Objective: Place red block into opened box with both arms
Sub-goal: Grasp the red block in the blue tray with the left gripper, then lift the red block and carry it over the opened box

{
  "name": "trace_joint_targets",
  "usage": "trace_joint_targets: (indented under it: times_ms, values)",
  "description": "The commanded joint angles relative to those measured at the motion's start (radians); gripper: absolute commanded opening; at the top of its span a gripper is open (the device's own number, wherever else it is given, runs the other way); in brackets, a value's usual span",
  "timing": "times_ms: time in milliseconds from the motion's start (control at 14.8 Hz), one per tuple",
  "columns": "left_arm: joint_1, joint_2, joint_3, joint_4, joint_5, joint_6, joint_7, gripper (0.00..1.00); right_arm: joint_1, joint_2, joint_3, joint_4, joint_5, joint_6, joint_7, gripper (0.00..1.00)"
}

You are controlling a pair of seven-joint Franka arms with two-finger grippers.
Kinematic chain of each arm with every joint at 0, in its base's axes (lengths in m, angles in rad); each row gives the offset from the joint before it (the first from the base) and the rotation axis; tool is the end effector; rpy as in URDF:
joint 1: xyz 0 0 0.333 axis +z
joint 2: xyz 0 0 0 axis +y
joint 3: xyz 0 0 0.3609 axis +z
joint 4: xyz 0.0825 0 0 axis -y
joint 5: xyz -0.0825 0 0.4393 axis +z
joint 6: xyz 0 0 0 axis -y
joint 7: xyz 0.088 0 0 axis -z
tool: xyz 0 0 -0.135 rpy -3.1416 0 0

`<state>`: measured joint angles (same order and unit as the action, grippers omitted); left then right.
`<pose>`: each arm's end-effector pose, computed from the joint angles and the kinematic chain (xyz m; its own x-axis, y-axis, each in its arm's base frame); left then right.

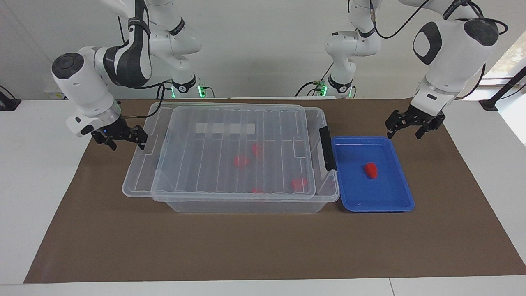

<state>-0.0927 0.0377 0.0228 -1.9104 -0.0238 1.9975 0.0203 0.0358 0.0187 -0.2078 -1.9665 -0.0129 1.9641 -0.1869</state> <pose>0.6277 -0.0461 0.4749 0.9955 -0.0802 0.0497 -0.0813 -0.9965 0.0203 0.6005 -0.1050 0.4544 0.9995 0.0198 -0.0233 0.0201 -0.9997 0.0115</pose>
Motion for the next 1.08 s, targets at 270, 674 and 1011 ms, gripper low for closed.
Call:
trace_joint_targets:
  times_ms: [270,674,1011]
  values:
    - [-0.009,0.068,0.014,-0.172,-0.008,0.251,-0.075,1.00,-0.063,-0.017,0.005,-0.015,-0.001,0.010,-0.063,1.00]
    - [-0.021,0.085,0.014,-0.280,-0.008,0.348,-0.146,1.00,-0.099,-0.016,0.004,-0.014,-0.005,0.013,-0.120,1.00]
    - [-0.036,0.090,0.012,-0.334,-0.008,0.428,-0.171,1.00,-0.125,-0.014,0.001,-0.012,-0.005,0.019,-0.166,1.00]
